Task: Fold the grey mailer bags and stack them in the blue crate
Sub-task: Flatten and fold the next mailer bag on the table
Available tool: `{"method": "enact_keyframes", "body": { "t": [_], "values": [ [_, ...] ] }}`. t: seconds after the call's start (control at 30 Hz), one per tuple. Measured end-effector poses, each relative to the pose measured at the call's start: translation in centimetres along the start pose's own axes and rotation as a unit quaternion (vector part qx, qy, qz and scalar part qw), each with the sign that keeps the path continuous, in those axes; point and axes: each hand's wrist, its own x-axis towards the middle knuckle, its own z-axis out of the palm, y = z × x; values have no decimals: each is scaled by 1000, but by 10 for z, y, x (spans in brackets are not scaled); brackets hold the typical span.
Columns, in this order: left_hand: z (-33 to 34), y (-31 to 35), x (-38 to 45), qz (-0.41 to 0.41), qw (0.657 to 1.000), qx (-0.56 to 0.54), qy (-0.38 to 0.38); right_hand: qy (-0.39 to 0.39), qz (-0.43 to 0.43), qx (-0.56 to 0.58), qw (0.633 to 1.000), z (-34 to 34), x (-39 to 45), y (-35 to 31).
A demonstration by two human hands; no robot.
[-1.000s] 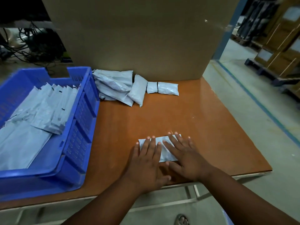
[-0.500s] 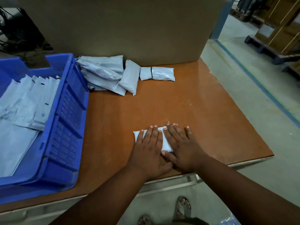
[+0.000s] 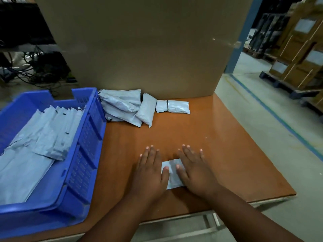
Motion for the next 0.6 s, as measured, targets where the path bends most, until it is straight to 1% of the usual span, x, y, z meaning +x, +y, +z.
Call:
{"method": "enact_keyframes", "body": {
  "t": [0.03,0.1,0.13,0.2,0.3,0.47,0.6],
  "values": [
    [-3,5,8,-6,1000,18,4,10,-10,-26,1000,-2,10,-5],
    [-2,16,22,-5,999,25,-22,-16,-9,-55,998,-1,27,-12],
    [3,20,25,-11,999,19,-43,-39,2,-56,998,4,33,-15],
    [19,24,28,-47,996,6,-78,-66,32,-38,997,19,37,-18],
    [38,26,21,-96,993,8,-71,-55,61,-16,997,38,34,-16],
    [46,8,20,-61,994,58,-73,-64,43,-28,997,40,36,1],
    [42,-13,14,-57,992,67,-89,-71,68,-53,994,36,30,17]
  ]
}}
